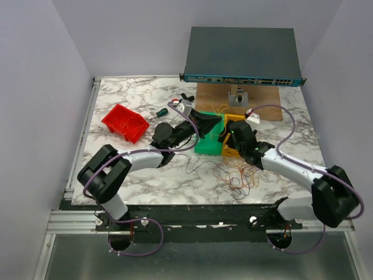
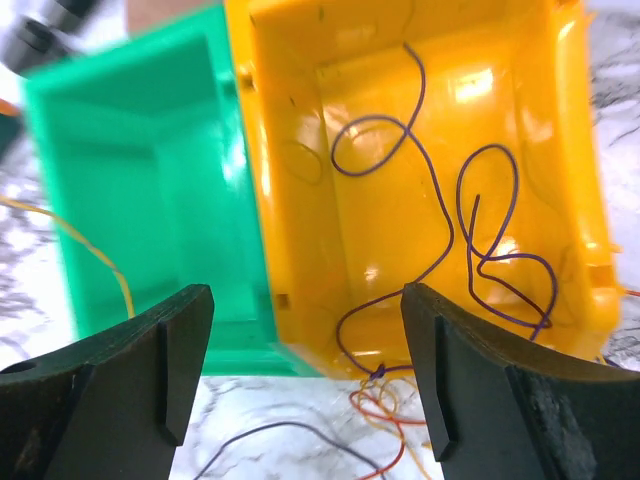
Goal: Untangle the cables
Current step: Move the bin to the center of the board, then place the cable in the bin.
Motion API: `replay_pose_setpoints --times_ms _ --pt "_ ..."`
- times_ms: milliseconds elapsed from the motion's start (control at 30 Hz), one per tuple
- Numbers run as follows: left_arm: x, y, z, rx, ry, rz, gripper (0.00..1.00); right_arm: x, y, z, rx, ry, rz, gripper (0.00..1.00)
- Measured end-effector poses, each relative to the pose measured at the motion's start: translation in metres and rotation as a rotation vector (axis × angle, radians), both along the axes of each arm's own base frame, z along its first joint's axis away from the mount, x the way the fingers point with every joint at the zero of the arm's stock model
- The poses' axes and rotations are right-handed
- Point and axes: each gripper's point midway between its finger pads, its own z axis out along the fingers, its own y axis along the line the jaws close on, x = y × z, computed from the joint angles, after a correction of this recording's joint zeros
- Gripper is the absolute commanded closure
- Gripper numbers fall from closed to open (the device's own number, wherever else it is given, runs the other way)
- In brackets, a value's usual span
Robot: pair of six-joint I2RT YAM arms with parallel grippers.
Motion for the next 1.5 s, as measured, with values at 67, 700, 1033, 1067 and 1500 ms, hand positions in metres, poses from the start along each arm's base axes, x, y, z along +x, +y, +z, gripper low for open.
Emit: replay_pose_setpoints --times_ms 67,700,1033,1067,1500 --pt "0.002 -0.003 -0.006 -0.007 0.017 -0.007 1.0 -0.002 -0.003 0.025 0.031 -0.053 -0.003 0.17" --pt "0.046 -0.008 -0.123 0.238 0.353 0.113 1.0 -0.021 -0.034 0.077 0.042 -0.183 -0.06 0.17" --pt "0.093 -0.014 -0.155 0.587 0.49 0.24 1.0 -0.02 -0.035 0.072 0.015 -0.173 -0.049 0.17" --pt "0.097 -0.012 -0.16 0.632 0.506 0.258 1.0 -0.02 -0.035 0.071 0.011 -0.169 -0.048 0.17" --pt "0.087 0.014 -0.224 0.95 0.633 0.31 0.97 -0.023 -0.038 0.055 -0.019 -0.136 -0.045 0.17"
